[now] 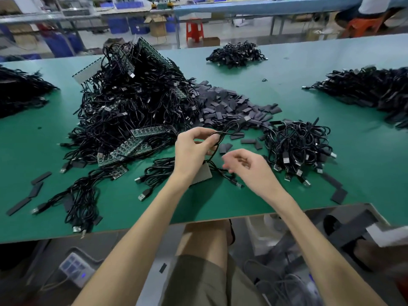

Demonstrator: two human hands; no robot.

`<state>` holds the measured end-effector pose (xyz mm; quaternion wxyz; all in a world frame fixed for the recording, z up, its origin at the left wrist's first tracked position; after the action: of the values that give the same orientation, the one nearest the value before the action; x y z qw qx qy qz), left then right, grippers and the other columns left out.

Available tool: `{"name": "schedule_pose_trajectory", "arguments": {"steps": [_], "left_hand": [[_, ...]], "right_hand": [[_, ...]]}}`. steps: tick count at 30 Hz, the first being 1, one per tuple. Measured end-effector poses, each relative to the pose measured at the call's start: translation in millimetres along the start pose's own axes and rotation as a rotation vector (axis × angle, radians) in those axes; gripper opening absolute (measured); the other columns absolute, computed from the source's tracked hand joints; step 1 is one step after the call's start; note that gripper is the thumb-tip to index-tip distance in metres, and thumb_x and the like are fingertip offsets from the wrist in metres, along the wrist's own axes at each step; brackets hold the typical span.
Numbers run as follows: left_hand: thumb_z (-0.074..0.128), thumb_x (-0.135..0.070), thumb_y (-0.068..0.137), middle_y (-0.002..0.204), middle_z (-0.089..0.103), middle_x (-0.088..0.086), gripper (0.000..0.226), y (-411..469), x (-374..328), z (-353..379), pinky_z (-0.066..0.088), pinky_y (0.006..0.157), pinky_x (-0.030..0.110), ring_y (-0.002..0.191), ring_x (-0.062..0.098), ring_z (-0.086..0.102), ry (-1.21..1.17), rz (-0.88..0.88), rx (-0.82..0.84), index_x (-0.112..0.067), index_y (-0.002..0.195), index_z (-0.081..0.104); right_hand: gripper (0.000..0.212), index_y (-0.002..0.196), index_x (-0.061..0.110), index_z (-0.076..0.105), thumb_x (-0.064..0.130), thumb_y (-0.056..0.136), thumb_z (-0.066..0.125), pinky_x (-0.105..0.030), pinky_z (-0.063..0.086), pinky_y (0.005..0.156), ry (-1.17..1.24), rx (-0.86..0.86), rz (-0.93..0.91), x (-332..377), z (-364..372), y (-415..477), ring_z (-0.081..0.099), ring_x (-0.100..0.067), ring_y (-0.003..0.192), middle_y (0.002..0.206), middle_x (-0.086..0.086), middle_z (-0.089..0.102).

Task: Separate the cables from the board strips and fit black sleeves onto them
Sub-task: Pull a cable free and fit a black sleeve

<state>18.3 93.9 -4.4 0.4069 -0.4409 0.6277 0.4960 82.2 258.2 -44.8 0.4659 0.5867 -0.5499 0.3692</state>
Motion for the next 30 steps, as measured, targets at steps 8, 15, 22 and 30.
{"name": "schedule_pose_trajectory", "arguments": {"steps": [8,15,22,30], "left_hand": [[0.081,-0.017,0.085,0.082,0.076,-0.002,0.004,-0.2,5.9,21.8,0.059,0.069,0.032,0.070,0.015,0.072,0.026,-0.016,0.124,-0.018,0.089,0.080],[0.077,-0.010,0.090,0.090,0.076,0.008,0.007,-7.5,1.7,14.1,0.063,0.070,0.034,0.076,0.025,0.076,-0.049,-0.018,0.191,-0.008,0.096,0.078],[0.069,-0.019,0.096,0.090,0.075,-0.011,0.010,-12.3,-3.2,-12.4,0.055,0.077,0.029,0.083,0.012,0.071,0.257,0.075,0.185,-0.021,0.101,0.077],[0.071,-0.033,0.091,0.096,0.061,-0.010,0.015,-37.1,9.4,-11.5,0.035,0.100,0.042,0.096,0.012,0.058,0.500,0.005,0.167,-0.028,0.095,0.057]], "right_hand": [[0.021,0.090,0.033,0.068,0.036,0.081,0.086,-0.018,0.039,0.068,-0.188,0.073,-0.065,1.9,3.1,-3.7,0.054,-0.004,0.076,0.084,0.009,0.064],[0.028,0.071,0.041,0.065,0.026,0.088,0.080,-0.027,0.043,0.074,-0.274,0.124,-0.139,6.0,8.7,-2.4,0.052,-0.013,0.084,0.083,0.010,0.062],[0.010,0.083,0.022,0.076,0.023,0.092,0.075,-0.025,0.045,0.061,-0.077,-0.009,-0.088,3.2,0.7,0.9,0.054,-0.005,0.062,0.070,0.011,0.069],[0.004,0.088,0.020,0.076,0.019,0.092,0.075,-0.022,0.050,0.069,-0.122,-0.073,-0.087,4.3,-0.6,-1.4,0.062,-0.005,0.070,0.079,0.006,0.073]]}}
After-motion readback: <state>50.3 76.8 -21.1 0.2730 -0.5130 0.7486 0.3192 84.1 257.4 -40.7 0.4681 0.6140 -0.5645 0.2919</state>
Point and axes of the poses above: each hand's wrist, its own y-axis towards the middle knuckle, its own z-axis out of the palm, x = y × z, the point moved 3 cm from there along y, towards the middle knuckle
